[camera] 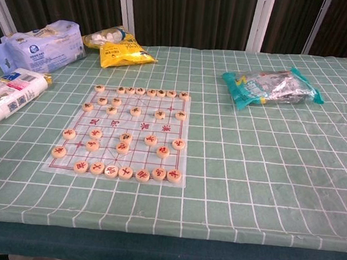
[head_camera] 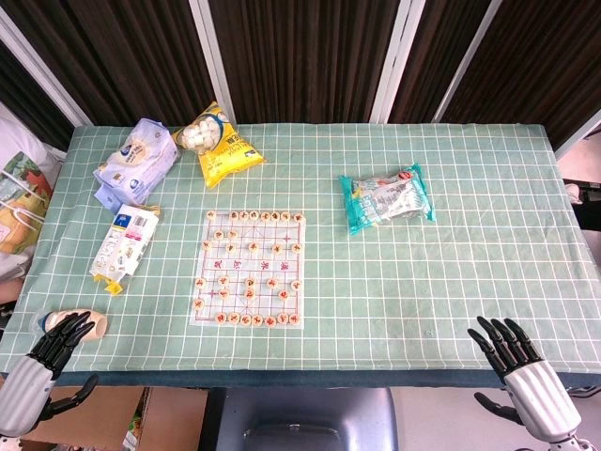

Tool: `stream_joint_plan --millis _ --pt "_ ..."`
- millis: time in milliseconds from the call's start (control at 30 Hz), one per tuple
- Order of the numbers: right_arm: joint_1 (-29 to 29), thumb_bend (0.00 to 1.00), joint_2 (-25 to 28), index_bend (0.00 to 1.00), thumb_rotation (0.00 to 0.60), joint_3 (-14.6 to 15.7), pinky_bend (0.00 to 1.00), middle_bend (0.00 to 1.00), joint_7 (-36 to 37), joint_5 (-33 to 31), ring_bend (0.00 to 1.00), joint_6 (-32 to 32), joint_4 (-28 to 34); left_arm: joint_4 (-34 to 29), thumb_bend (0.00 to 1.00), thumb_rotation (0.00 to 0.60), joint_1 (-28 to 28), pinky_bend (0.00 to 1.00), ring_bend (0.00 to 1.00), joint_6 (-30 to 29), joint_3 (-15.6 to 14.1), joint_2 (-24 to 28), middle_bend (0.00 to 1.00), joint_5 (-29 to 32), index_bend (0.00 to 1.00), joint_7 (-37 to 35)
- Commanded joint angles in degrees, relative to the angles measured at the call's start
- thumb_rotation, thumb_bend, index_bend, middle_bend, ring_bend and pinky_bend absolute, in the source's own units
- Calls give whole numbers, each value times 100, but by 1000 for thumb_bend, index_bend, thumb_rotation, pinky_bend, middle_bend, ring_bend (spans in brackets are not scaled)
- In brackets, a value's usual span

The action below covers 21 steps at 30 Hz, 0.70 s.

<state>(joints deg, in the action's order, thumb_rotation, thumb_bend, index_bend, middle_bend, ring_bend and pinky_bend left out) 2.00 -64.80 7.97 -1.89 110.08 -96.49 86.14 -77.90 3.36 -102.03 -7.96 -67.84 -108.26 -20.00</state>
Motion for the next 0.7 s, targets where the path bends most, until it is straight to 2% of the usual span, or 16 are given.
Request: stream_joint_plan --millis 33,133,200,233,267,300,400,433,467,500,533,600,700 --pt "3 248 3 0 600 -9 0 0 17 -12 0 -13 4 -12 363 600 17 168 8 32 -11 -12 16 -29 0 46" --pt "8 248 8 0 600 -21 0 0 44 -39 0 -26 12 -48 363 600 78 170 12 106 -25 -69 20 -157 0 217" --pt "0 248 9 0 600 -30 0 0 66 -39 0 -32 23 -95 367 600 115 228 96 -22 112 -254 87 -253 0 462" --pt "-5 248 6 0 600 -34 0 0 62 -39 0 -26 19 -95 375 600 153 356 231 -118 202 -377 193 -343 8 583" --pt "-12 248 2 0 600 -36 0 0 63 -44 0 -12 19 -102 389 600 213 564 437 -176 282 -504 357 -434 37 669" --pt "-17 248 0 0 600 -37 0 0 68 -47 0 -1 21 -132 397 600 263 677 551 -162 311 -577 453 -482 58 688" --pt "-28 248 -2 0 600 -39 0 0 77 -51 0 18 26 -220 417 600 362 931 853 -66 336 -660 757 -531 163 695" --pt "-40 247 -5 0 600 -42 0 0 84 -49 0 31 30 -299 423 600 438 993 960 32 340 -686 902 -556 252 671" --pt "-58 248 -13 0 600 -48 0 0 84 -48 0 55 30 -549 422 600 604 1000 998 327 338 -708 982 -509 330 551" --pt "-76 248 -22 0 600 -46 0 0 71 -42 0 92 32 -1014 419 600 742 1000 1000 743 389 -753 1000 -147 375 324" --pt "-114 248 -23 0 600 -17 0 0 94 -9 0 166 37 -1560 413 600 1029 1000 1000 1601 530 -797 1000 482 396 310" --pt "-143 248 -5 0 600 -8 0 0 124 -16 0 217 52 -2147 403 600 1345 1000 1000 2454 847 -789 1000 1245 403 964" --pt "-158 248 4 0 600 -30 0 0 134 -74 0 247 72 -2384 400 600 1590 1000 1000 3009 1179 -1036 1000 2015 395 1759"
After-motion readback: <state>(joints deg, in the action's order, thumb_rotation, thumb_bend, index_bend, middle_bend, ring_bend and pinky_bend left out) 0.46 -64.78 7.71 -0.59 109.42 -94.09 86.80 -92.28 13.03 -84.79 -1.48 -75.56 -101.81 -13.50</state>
